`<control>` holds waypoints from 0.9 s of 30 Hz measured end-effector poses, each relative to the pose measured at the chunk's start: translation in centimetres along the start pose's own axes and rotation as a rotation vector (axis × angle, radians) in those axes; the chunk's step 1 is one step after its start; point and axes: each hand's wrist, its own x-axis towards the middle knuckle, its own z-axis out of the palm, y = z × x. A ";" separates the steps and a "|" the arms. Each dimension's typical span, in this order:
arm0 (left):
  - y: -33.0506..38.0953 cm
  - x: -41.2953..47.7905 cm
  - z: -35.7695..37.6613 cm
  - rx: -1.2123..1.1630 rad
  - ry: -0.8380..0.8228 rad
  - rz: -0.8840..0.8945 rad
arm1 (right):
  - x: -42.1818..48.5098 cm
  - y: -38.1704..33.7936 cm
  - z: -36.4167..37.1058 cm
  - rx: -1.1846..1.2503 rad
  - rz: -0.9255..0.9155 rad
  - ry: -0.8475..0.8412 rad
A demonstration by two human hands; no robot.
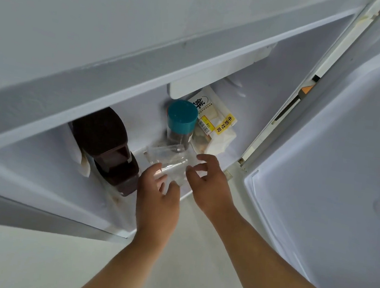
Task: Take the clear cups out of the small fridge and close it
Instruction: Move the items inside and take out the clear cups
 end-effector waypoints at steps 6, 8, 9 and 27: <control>0.8 0.7 0.3 -0.217 -0.055 -0.135 | 0.6 -1.7 -0.6 0.146 0.000 -0.058; 1.2 1.4 0.7 -0.288 -0.114 -0.176 | 1.1 -1.7 -0.8 0.051 -0.040 0.019; 1.4 1.7 0.9 -0.283 -0.135 -0.184 | 1.3 -1.8 -0.8 -0.007 -0.075 0.047; 1.6 3.6 3.2 -0.129 -0.130 -0.229 | 3.3 -1.7 0.2 -0.576 -0.351 0.043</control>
